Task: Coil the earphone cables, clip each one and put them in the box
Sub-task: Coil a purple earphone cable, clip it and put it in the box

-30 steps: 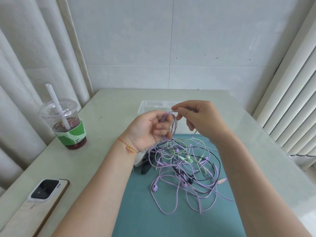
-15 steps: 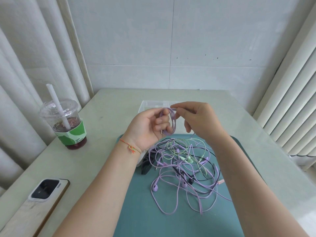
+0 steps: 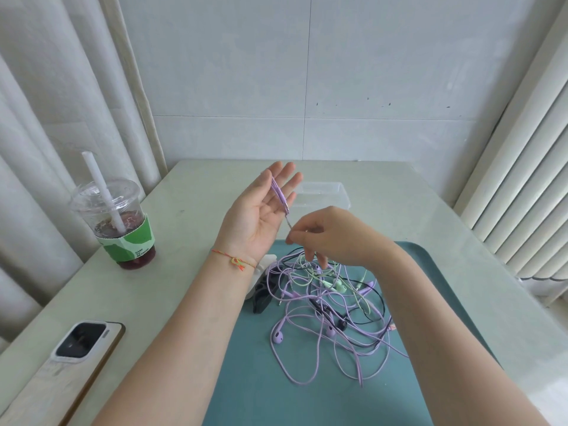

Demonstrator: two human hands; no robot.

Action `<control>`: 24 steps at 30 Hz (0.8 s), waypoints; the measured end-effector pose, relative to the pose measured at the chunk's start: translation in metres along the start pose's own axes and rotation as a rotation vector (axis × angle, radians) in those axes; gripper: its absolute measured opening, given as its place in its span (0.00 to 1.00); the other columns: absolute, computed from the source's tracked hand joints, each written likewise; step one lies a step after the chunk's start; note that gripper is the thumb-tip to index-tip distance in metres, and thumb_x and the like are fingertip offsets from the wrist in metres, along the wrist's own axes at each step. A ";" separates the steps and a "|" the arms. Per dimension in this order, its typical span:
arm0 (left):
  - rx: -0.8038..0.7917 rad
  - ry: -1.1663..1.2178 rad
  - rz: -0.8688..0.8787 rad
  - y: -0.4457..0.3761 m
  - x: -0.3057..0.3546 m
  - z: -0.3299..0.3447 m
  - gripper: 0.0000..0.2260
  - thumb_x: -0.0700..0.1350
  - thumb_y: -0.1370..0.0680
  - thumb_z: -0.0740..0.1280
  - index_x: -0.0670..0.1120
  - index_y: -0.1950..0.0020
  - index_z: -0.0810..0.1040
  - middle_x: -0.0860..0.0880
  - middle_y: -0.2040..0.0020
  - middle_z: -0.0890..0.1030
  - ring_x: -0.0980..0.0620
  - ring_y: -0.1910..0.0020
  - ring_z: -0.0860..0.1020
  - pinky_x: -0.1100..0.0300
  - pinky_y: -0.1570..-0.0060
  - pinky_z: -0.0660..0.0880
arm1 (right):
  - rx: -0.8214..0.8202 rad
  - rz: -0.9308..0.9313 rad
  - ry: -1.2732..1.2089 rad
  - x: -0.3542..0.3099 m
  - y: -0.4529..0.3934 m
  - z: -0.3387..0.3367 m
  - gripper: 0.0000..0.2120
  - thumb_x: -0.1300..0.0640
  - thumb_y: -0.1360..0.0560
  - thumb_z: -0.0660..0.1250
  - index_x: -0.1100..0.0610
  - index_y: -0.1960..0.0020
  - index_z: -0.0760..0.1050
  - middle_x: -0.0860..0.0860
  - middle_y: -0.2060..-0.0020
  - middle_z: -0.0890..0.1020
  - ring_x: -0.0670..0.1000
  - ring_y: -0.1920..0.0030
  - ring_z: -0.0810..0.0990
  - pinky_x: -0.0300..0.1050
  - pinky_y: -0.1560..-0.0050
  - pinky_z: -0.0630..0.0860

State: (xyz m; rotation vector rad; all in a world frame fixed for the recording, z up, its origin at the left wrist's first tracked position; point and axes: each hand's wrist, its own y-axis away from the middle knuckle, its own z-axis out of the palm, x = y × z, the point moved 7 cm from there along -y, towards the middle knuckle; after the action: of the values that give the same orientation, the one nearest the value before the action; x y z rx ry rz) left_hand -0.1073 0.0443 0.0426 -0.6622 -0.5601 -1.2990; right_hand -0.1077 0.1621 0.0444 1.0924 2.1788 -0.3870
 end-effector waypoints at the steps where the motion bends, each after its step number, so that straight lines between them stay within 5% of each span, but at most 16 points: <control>1: 0.022 -0.075 0.036 -0.001 0.001 -0.003 0.09 0.42 0.18 0.59 0.43 0.47 0.78 0.45 0.48 0.84 0.47 0.46 0.83 0.55 0.38 0.74 | 0.006 -0.014 0.006 -0.002 0.001 -0.001 0.08 0.52 0.23 0.64 0.52 0.56 0.81 0.50 0.67 0.84 0.48 0.73 0.79 0.48 0.60 0.80; 4: 0.060 -0.366 0.116 -0.001 0.001 -0.008 0.08 0.37 0.19 0.61 0.39 0.49 0.79 0.41 0.52 0.83 0.48 0.55 0.84 0.61 0.52 0.79 | 0.093 -0.041 -0.002 -0.006 0.004 -0.013 0.08 0.53 0.24 0.66 0.54 0.59 0.81 0.49 0.71 0.81 0.48 0.73 0.79 0.40 0.66 0.76; 7: 0.001 -0.692 0.055 0.002 -0.008 -0.005 0.08 0.38 0.19 0.62 0.41 0.53 0.81 0.47 0.63 0.84 0.53 0.67 0.82 0.68 0.65 0.73 | 0.222 -0.050 -0.024 -0.003 0.005 -0.029 0.08 0.55 0.25 0.66 0.53 0.61 0.79 0.45 0.75 0.77 0.46 0.74 0.74 0.38 0.69 0.72; 10: -0.118 -0.829 -0.062 0.005 -0.023 0.000 0.11 0.40 0.18 0.61 0.42 0.57 0.79 0.48 0.68 0.80 0.52 0.71 0.76 0.62 0.65 0.68 | 0.291 -0.047 -0.029 0.002 0.005 -0.039 0.07 0.53 0.25 0.66 0.53 0.61 0.79 0.48 0.71 0.76 0.48 0.70 0.72 0.43 0.65 0.71; 15: -0.195 -0.642 -0.296 0.010 -0.037 0.003 0.17 0.44 0.16 0.54 0.39 0.56 0.77 0.50 0.74 0.69 0.54 0.75 0.65 0.50 0.47 0.74 | 0.425 -0.056 -0.097 0.009 0.005 -0.051 0.08 0.51 0.27 0.72 0.54 0.61 0.77 0.51 0.69 0.79 0.48 0.71 0.72 0.39 0.68 0.69; 21: -0.345 -0.235 -0.452 0.020 -0.036 0.018 0.11 0.45 0.19 0.57 0.42 0.57 0.75 0.53 0.73 0.65 0.57 0.75 0.63 0.53 0.48 0.79 | 0.435 -0.055 -0.223 0.015 0.002 -0.048 0.06 0.58 0.23 0.67 0.58 0.55 0.81 0.47 0.72 0.78 0.41 0.75 0.73 0.33 0.73 0.66; 24: -0.267 0.083 -0.413 0.015 -0.026 0.021 0.13 0.44 0.21 0.58 0.41 0.57 0.80 0.52 0.70 0.72 0.56 0.73 0.70 0.56 0.53 0.79 | 0.330 -0.035 -0.177 0.016 -0.003 -0.038 0.08 0.60 0.22 0.64 0.56 0.56 0.82 0.45 0.73 0.79 0.41 0.76 0.73 0.32 0.73 0.68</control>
State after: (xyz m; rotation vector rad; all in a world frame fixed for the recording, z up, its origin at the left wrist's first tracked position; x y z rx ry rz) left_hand -0.0973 0.0796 0.0367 -0.7303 -0.4733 -1.8023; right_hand -0.1331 0.1900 0.0612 1.1449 2.0234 -0.8496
